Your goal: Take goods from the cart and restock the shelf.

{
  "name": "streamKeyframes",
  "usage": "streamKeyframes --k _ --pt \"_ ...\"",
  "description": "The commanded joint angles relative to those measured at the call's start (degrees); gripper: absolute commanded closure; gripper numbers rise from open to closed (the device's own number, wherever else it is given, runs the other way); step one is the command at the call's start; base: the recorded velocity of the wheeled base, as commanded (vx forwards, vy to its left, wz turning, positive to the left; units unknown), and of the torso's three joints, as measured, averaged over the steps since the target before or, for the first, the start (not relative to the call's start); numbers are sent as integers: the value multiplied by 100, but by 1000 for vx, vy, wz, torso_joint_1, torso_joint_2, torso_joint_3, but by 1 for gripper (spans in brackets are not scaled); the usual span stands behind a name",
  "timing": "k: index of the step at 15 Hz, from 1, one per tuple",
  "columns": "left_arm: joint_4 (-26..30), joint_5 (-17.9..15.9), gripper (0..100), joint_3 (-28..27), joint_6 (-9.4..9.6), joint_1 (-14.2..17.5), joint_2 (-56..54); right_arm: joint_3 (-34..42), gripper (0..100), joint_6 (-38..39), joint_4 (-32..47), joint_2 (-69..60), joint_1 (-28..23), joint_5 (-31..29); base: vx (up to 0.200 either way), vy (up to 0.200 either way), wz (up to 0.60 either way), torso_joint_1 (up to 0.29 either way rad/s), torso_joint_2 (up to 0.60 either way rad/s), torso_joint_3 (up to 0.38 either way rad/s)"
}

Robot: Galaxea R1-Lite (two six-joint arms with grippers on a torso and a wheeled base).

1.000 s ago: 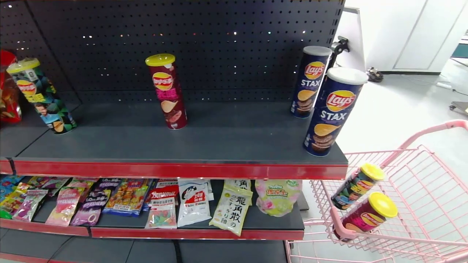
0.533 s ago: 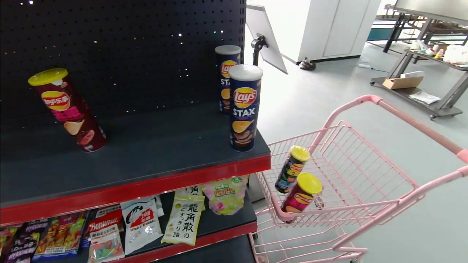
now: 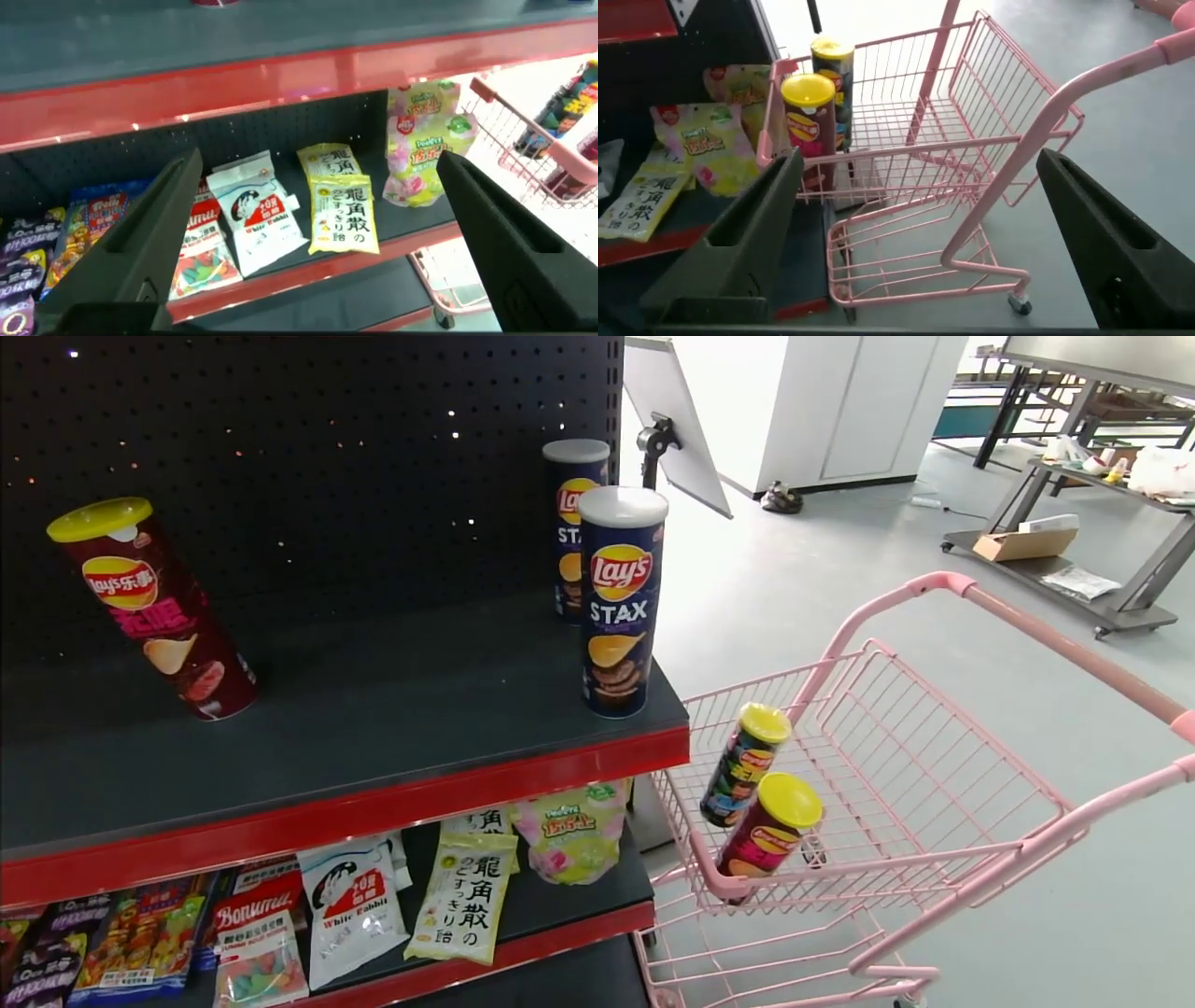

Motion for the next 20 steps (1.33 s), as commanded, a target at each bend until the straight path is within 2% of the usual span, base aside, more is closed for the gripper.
streamKeyframes --k 1,13,20 --pt "0 1 0 1 -1 1 5 1 0 -1 0 0 4 4 0 0 0 -134 373 227" --pt "0 1 0 1 -1 1 5 1 0 -10 0 9 4 -5 0 0 0 -162 496 334" --pt "0 1 0 1 7 1 5 1 0 -10 0 9 4 -5 0 0 0 -91 427 332"
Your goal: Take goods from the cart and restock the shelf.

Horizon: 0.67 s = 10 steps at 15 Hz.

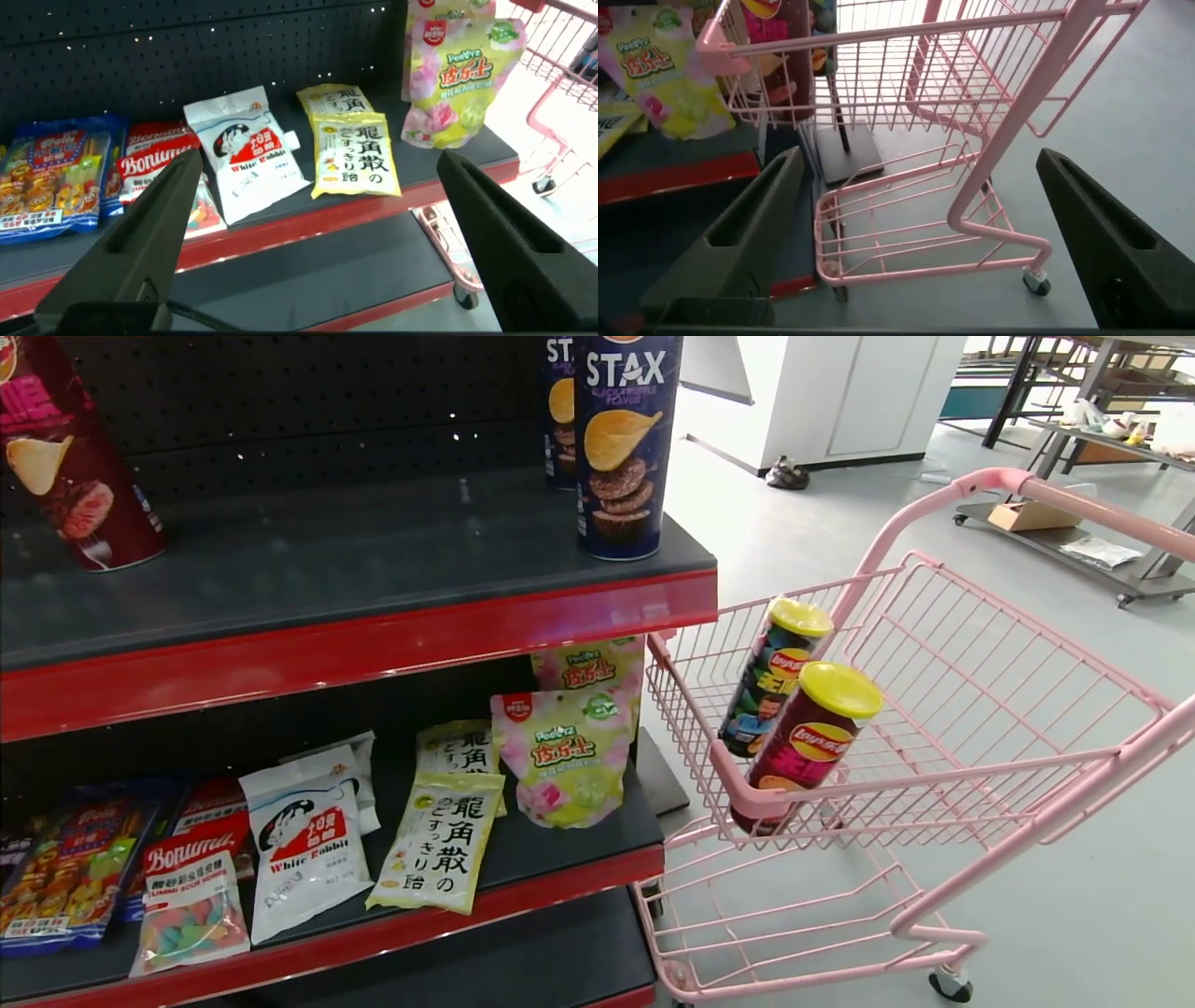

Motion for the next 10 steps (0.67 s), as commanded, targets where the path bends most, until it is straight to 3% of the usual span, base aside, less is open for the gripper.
streamKeyframes --k 1,5,6,7,8,10 --pt "-5 1 0 -1 -6 1 5 1 0 -15 3 9 4 12 0 0 0 -17 100 80" --pt "-5 10 0 -1 2 1 5 -236 0 -94 -49 79 13 83 0 0 0 -2 14 14" --pt "-5 10 0 -1 2 1 5 -1361 0 152 39 976 198 258 0 0 0 0 0 0" --pt "-5 10 0 -1 2 1 5 -1361 0 152 39 976 198 258 0 0 0 0 0 0" --pt "-5 10 0 -1 2 1 5 -3014 0 969 -93 3041 391 267 0 0 0 0 0 0" --pt "-5 10 0 -1 2 1 5 -3146 0 820 -445 4157 514 478 0 0 0 0 0 0"
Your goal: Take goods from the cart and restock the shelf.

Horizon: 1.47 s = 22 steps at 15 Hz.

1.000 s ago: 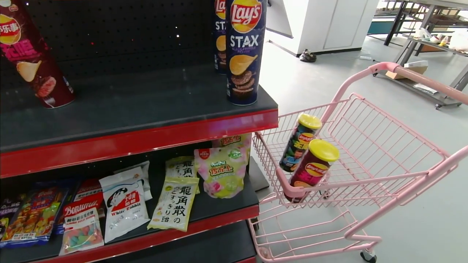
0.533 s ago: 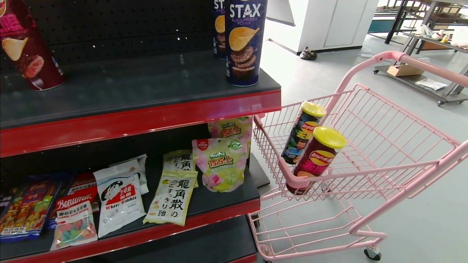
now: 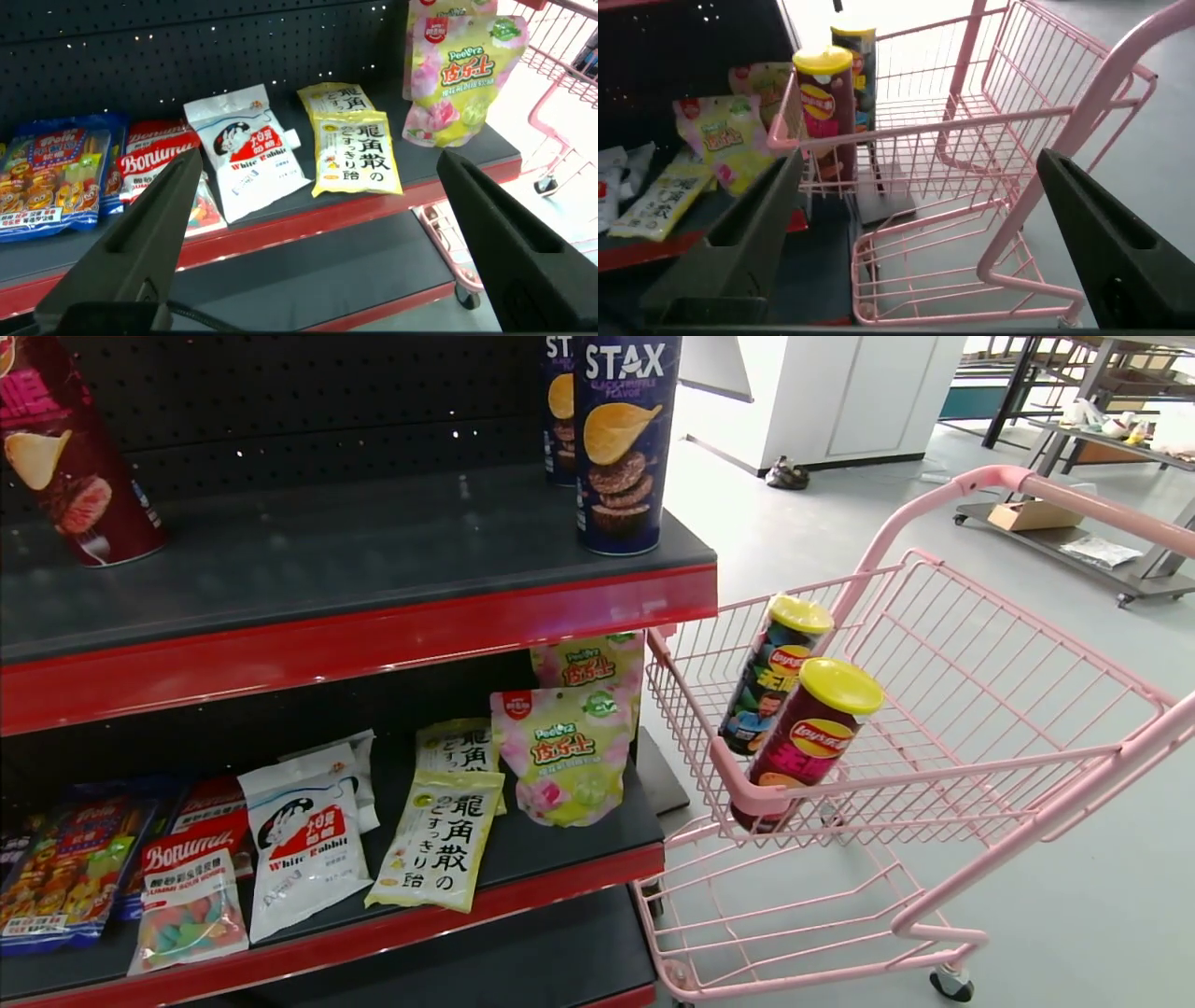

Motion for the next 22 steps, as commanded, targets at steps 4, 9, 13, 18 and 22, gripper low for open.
streamKeyframes --k 4,9,13,18,22 --pt "0 9 0 1 9 1 5 -968 0 524 -2831 4900 664 470 0 0 0 0 0 0" --pt "0 9 0 1 0 1 5 -634 0 533 -2893 5972 1086 505 0 0 0 0 0 0" --pt "0 9 0 1 0 1 5 -766 0 515 -3165 6631 1288 558 0 0 0 0 0 0" --pt "0 9 0 1 0 1 5 -783 0 515 -4018 7554 1438 576 0 0 0 0 0 0" --pt "0 9 0 1 0 1 5 -1126 0 542 -4290 8073 1464 567 0 0 0 0 0 0"
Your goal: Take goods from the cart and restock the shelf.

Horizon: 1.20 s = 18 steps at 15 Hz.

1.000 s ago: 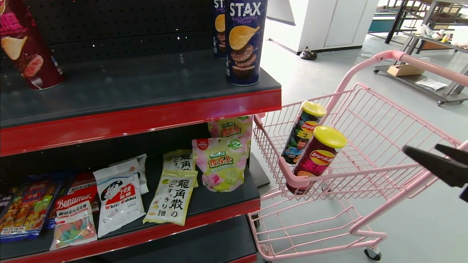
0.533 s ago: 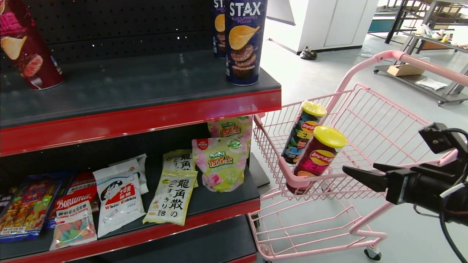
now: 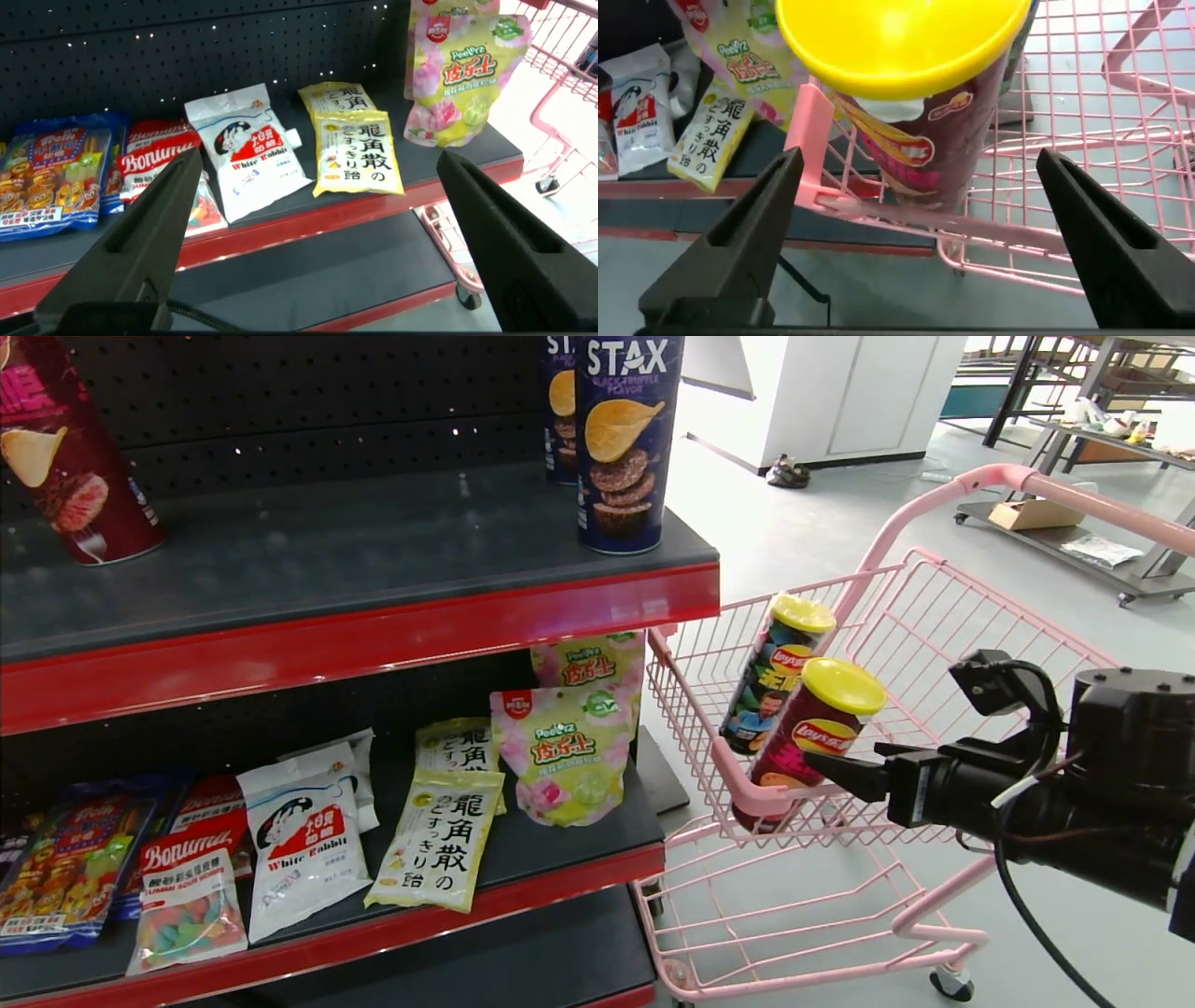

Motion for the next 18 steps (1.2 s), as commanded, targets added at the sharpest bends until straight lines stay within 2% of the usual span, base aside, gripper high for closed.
streamKeyframes --k 1,8,14,15,18 --pt "0 -2 0 1 0 1 5 -152 0 8 -5 344 11 -1 0 0 0 0 0 0" --pt "0 -2 0 1 0 1 5 -574 0 122 -330 950 11 -1 0 0 0 0 0 0" --pt "0 -2 0 1 0 1 5 -1233 0 122 -357 1469 2 -28 0 0 0 0 0 0" --pt "0 -2 0 1 0 1 5 -1259 100 148 -357 1495 11 -45 0 0 0 0 0 0" --pt "0 -2 0 1 0 1 5 -1259 100 227 -497 1539 11 -142 0 0 0 0 0 0"
